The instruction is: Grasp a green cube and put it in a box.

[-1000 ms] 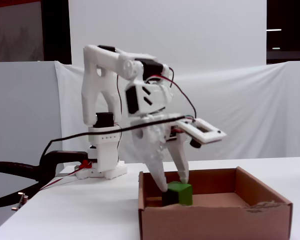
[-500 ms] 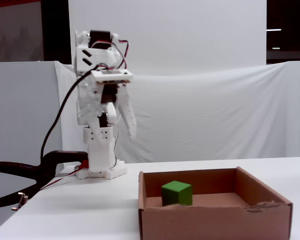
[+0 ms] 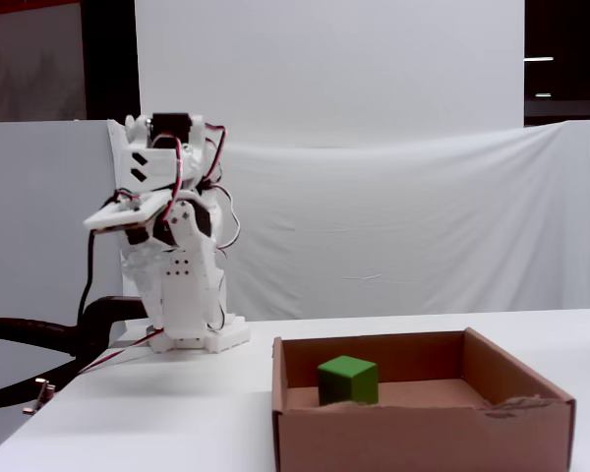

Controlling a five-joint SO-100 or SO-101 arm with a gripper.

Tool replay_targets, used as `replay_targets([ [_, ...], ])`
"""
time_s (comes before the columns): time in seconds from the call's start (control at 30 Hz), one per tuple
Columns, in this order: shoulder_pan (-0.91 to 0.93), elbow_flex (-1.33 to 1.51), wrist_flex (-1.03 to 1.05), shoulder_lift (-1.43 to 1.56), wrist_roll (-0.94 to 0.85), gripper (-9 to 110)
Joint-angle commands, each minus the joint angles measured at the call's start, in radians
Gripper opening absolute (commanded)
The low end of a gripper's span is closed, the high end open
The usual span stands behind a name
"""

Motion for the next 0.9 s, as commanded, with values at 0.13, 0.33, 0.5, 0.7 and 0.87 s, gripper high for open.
replay_targets([
  [0.13, 0.031, 0.118, 0.020, 0.184, 0.018, 22],
  [0.33, 0.058, 0.218, 0.028, 0.287, 0.037, 22],
  [0.5, 0.077, 0.295, 0.040, 0.354, 0.043, 22],
  [0.7, 0.080, 0.321, 0.037, 0.354, 0.071, 22],
  [0.87, 0.057, 0.321, 0.052, 0.354, 0.072, 22],
])
